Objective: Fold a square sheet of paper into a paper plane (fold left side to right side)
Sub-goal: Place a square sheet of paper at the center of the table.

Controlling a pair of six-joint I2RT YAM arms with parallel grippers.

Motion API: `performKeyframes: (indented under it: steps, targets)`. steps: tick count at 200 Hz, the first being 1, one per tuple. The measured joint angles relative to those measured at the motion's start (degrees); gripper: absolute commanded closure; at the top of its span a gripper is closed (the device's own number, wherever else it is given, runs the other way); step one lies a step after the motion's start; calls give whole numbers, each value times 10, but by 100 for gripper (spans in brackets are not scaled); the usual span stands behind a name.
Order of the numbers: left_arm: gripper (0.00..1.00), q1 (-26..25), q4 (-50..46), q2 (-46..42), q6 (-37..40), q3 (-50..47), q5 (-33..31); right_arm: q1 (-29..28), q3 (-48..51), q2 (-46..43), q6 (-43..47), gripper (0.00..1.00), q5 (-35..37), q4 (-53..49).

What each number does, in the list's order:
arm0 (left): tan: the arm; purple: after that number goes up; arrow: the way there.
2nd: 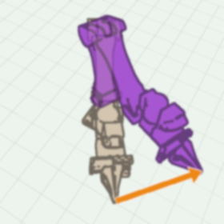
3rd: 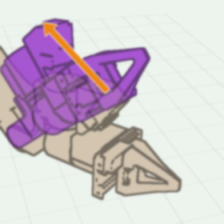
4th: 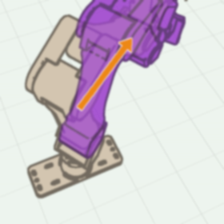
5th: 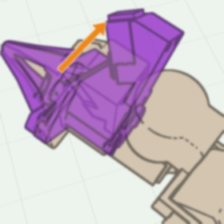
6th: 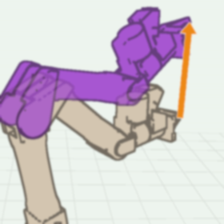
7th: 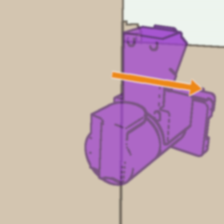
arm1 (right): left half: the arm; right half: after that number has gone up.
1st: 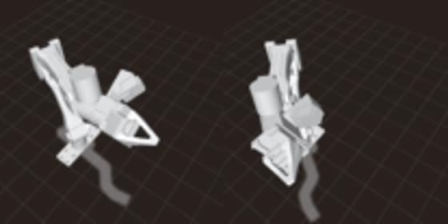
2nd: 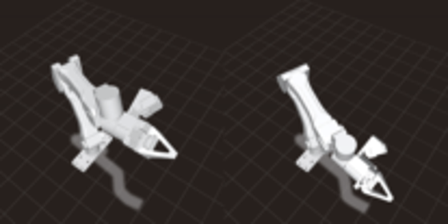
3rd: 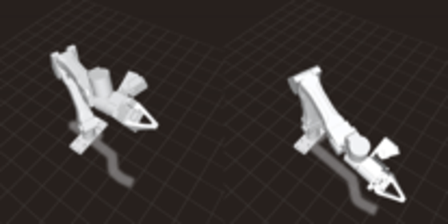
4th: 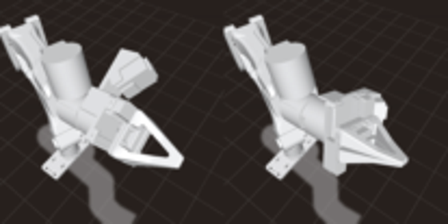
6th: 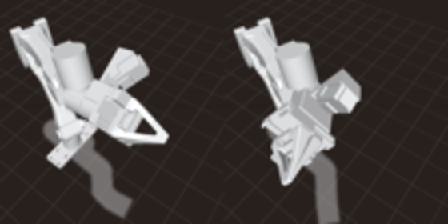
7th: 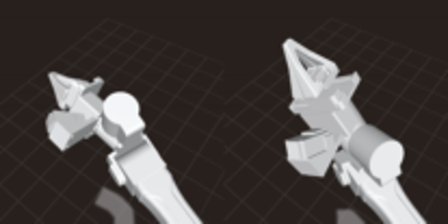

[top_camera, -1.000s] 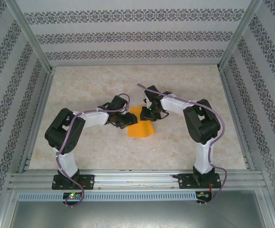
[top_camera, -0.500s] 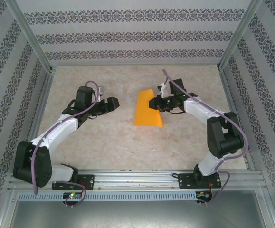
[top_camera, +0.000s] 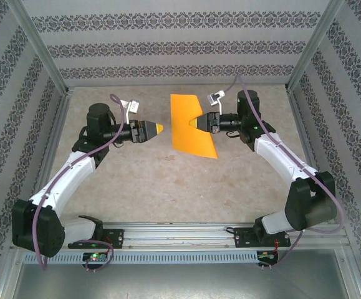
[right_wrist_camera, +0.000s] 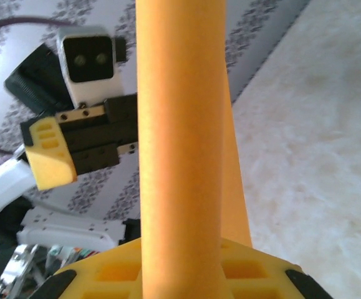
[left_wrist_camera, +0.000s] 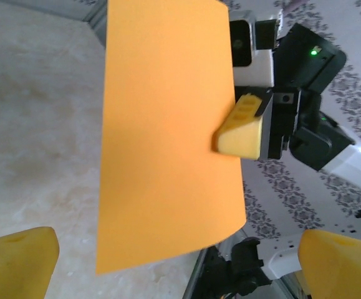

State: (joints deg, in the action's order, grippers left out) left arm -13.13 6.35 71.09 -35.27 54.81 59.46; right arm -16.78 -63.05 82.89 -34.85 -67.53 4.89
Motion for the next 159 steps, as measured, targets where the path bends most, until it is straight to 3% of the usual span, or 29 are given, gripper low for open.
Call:
performKeyframes:
  steps: [33,50,70,100,109,159]
  targets:
    - [2,-10,14,27,-8,19,24,-36,-18,0,-12,80,-23,12]
    - [7,-20,20,41,-12,20,31,-49,-25,1,-14,80,-25,18]
    - [28,-29,29,51,-23,20,39,-55,-29,7,-15,79,-24,25]
    - [82,-30,51,52,-39,21,47,-55,-29,24,-14,77,-5,26]
    - [93,-30,51,52,-42,21,46,-54,-29,29,-14,73,3,26]
    - [99,-30,2,63,-20,27,20,-27,-22,33,5,50,72,1]
